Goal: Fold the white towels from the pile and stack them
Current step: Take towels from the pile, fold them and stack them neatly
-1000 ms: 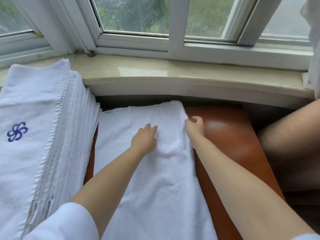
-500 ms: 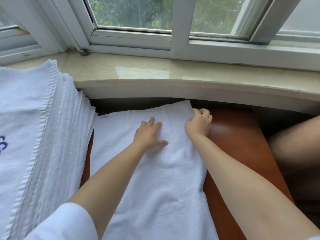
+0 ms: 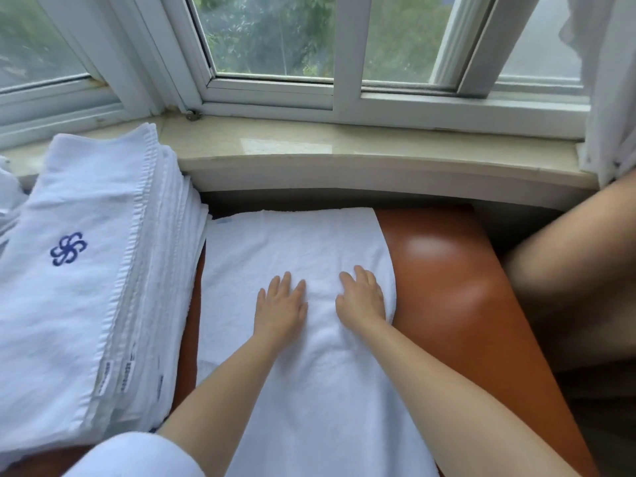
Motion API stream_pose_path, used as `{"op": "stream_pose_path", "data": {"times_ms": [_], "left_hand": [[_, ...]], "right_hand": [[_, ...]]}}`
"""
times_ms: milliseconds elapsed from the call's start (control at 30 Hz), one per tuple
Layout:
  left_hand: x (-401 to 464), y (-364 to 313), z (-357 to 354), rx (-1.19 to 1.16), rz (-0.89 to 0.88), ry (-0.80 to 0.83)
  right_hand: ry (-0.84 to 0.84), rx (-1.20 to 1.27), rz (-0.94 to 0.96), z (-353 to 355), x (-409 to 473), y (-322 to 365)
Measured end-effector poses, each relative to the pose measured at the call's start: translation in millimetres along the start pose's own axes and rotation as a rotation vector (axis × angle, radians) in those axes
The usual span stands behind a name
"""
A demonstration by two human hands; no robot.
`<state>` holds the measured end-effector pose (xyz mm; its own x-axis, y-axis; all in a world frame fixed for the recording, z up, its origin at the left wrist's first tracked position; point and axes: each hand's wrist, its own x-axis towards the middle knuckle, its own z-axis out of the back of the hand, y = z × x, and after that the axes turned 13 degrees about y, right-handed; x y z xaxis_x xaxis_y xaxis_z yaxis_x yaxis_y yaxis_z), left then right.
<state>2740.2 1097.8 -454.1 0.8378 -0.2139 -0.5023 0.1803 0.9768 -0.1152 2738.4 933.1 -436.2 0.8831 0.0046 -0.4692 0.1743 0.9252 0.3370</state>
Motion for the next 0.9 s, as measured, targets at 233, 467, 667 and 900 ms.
{"op": "stream_pose_path", "data": {"times_ms": [233,467,667,900], "left_hand": [[-100.3,-13.7,-47.2,0.025,0.119,-0.061],[-185.8,-27.7,-122.9,-0.139,0.166,-0.107],[-243.5,-17.0,-137.5,-0.143,-0.04,-0.195],[-279.5,14.5,-147.0,0.048,-0.412,-0.092]], "right_hand": [[0.037,-0.051,0.053,-43.1,-85.0,-18.7],[0.02,-0.129,0.022,-95.0,-154.6,-68.3],[0.032,-0.104,-0.027,-102.2,-191.6,-80.1],[0.072,-0.171,0.477,-122.2,-242.4,-79.7]]}}
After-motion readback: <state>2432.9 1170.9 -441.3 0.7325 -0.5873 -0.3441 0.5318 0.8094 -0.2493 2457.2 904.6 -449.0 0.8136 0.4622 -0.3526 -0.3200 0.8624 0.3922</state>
